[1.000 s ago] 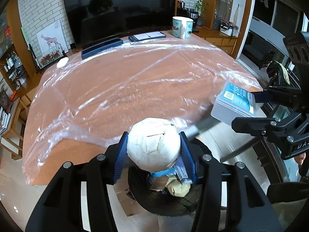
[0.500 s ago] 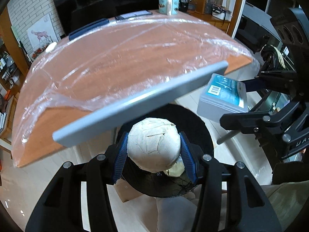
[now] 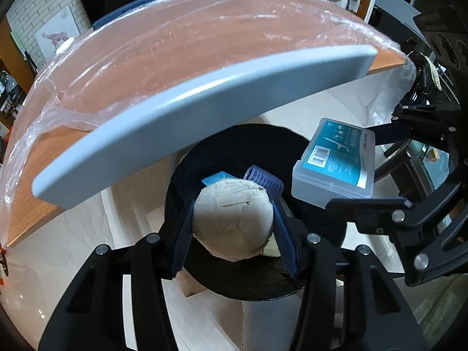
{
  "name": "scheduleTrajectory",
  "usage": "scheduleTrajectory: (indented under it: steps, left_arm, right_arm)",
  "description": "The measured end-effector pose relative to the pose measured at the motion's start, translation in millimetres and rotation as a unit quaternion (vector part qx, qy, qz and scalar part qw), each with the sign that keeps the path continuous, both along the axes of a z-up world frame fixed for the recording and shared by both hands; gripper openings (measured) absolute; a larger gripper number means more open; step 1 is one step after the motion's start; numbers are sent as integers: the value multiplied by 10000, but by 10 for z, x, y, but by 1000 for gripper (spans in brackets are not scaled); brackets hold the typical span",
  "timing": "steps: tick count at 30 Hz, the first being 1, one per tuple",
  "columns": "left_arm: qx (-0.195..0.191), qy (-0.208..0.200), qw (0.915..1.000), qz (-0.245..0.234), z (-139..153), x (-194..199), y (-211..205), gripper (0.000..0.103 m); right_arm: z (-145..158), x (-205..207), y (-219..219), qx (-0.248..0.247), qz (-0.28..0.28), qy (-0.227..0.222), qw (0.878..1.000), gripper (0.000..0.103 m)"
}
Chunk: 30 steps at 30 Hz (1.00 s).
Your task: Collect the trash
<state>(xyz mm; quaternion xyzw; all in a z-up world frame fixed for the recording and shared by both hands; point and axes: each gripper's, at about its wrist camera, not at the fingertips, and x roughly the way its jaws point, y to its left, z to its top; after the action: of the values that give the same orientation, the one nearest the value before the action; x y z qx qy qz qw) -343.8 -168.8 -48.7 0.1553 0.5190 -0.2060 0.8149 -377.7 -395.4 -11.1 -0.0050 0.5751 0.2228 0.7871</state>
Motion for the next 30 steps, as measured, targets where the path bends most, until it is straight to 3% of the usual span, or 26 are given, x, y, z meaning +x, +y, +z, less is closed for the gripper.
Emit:
scheduleTrajectory:
  steps: [8,9,12,19,25,26,28,30]
  left_arm:
    - [145,165,9997,64,-222,19,-20,53]
    - [142,183,9997,90,-248,26,-13,54]
    - [67,307,9994,159,-306,63,27,74]
    - [73,293,9994,172,-271,23,98,74]
    - [-255,-65,9996,135,227,-47,230,74]
    - [-340,-214,9991,116,374,-52,254,76]
    - [-532,-591,9967,149,680,-24,324,89]
    - [-678,-869,9936,250,886,96,374,93]
  right_arm:
    - [-191,68,77,-140,41,120,9998,81]
    - [-201,75,92,-142,31,118,9998,81]
    - [-248,111,72,-154,-12,189,9997,85]
    - [-199,85,-44,-190,-142,159,9996,88]
    - [337,-35,-215,159,-115,-367,9991,90]
    - [481,-38,-258,220,-142,-555,9981,91]
    - [736,11,-340,307,-302,-894,9951,96]
    - [948,120,-440,376,-537,-1182,9908,99]
